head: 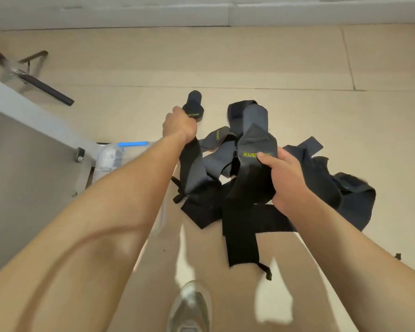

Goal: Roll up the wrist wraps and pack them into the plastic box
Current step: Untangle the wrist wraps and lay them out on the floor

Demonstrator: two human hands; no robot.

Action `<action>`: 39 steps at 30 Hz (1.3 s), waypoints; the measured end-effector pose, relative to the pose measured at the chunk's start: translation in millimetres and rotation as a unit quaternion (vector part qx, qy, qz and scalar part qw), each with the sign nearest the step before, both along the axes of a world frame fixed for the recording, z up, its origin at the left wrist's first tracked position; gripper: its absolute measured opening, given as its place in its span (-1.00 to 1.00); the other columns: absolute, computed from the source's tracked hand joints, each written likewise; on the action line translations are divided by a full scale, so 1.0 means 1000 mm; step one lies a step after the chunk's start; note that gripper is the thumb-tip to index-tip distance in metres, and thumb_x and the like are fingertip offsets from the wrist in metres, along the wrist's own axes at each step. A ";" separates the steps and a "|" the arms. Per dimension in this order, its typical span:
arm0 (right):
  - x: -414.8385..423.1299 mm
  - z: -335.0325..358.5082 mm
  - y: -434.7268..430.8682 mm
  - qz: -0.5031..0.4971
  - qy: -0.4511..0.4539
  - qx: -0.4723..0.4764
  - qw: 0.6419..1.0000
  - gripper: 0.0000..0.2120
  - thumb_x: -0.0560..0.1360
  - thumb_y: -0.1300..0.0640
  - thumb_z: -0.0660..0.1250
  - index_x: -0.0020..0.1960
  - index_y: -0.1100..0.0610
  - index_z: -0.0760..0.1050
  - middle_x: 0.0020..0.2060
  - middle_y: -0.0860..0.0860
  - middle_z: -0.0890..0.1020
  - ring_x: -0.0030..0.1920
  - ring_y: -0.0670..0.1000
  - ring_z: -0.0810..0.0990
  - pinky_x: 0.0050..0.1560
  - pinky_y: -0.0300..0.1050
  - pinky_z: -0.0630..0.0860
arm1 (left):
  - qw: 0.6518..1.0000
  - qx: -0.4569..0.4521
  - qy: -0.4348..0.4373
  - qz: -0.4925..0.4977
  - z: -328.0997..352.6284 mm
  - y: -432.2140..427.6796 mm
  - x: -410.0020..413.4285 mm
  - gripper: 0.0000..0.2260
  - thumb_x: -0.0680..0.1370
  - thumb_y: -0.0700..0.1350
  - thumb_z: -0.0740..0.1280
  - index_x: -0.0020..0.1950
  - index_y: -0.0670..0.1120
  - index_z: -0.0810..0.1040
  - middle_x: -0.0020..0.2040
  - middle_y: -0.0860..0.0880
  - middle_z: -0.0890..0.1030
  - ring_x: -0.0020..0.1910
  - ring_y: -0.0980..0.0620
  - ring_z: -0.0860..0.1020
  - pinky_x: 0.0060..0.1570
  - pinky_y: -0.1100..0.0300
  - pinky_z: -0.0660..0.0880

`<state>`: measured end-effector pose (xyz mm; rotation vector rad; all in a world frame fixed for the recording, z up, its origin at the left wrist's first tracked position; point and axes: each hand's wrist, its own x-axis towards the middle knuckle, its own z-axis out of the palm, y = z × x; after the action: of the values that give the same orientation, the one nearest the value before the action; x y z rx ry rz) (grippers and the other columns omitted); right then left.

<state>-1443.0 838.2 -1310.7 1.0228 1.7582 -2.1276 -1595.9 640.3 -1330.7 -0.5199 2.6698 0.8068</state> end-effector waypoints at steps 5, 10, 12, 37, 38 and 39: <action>-0.006 -0.024 0.006 -0.004 -0.009 -0.046 0.999 -0.80 0.61 0.17 0.33 0.08 -0.07 0.69 0.00 -0.01 0.75 0.12 0.12 0.69 0.14 0.24 0.61 | 0.994 0.037 -0.060 0.077 -0.039 0.000 -0.054 -0.51 0.68 0.07 0.20 0.49 -0.24 0.36 0.44 -0.21 0.48 0.39 -0.23 0.47 0.31 0.05 0.40; -0.006 -0.026 0.008 -0.002 -0.007 -0.063 0.998 -0.80 0.61 0.21 0.33 0.07 -0.02 0.68 -0.05 0.00 0.76 0.01 0.06 0.74 0.03 0.04 0.63 | 0.975 0.142 -0.141 0.099 -0.053 -0.012 -0.063 -0.49 0.55 -0.07 0.47 0.42 -0.25 0.45 0.37 -0.18 0.54 0.33 -0.21 0.52 0.35 -0.03 0.46; -0.006 -0.019 0.008 -0.001 -0.005 -0.068 0.998 -0.79 0.61 0.22 0.32 0.05 -0.03 0.69 -0.04 0.01 0.76 0.01 0.06 0.74 0.03 0.06 0.63 | 0.957 0.213 -0.144 0.137 -0.046 -0.015 -0.058 -0.52 0.44 -0.09 0.51 0.30 -0.20 0.53 0.26 -0.13 0.61 0.21 -0.16 0.58 0.20 0.01 0.54; 0.183 0.260 0.048 -0.005 0.162 -0.041 0.986 -0.76 0.56 0.33 0.26 0.16 0.17 0.59 -0.10 0.11 0.71 -0.17 0.10 0.70 -0.23 -0.09 0.63 | 0.907 0.390 -0.089 -0.128 0.290 0.012 0.223 -0.77 0.41 -0.29 0.32 0.01 -0.07 0.56 -0.04 -0.14 0.54 -0.11 -0.07 0.51 -0.09 0.03 0.40; 0.189 0.272 0.051 -0.006 0.176 -0.037 0.984 -0.80 0.59 0.30 0.27 0.15 0.17 0.60 -0.11 0.10 0.72 -0.17 0.08 0.71 -0.23 -0.09 0.64 | 0.904 0.392 -0.082 -0.148 0.297 0.020 0.234 -0.70 0.41 -0.33 0.31 0.09 -0.08 0.59 -0.03 -0.15 0.56 -0.12 -0.08 0.53 -0.09 0.00 0.41; 0.195 0.283 0.053 -0.002 0.191 -0.029 0.981 -0.83 0.62 0.24 0.28 0.15 0.15 0.60 -0.11 0.08 0.73 -0.16 0.06 0.73 -0.21 -0.09 0.65 | 0.901 0.397 -0.069 -0.160 0.301 0.026 0.244 -0.65 0.46 -0.39 0.28 0.17 -0.10 0.58 -0.02 -0.14 0.58 -0.15 -0.05 0.58 -0.11 0.04 0.47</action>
<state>-1248.0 890.8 -1027.7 0.6317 1.8325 -2.4922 -1351.7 666.7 -1029.3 0.0689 1.9610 1.5408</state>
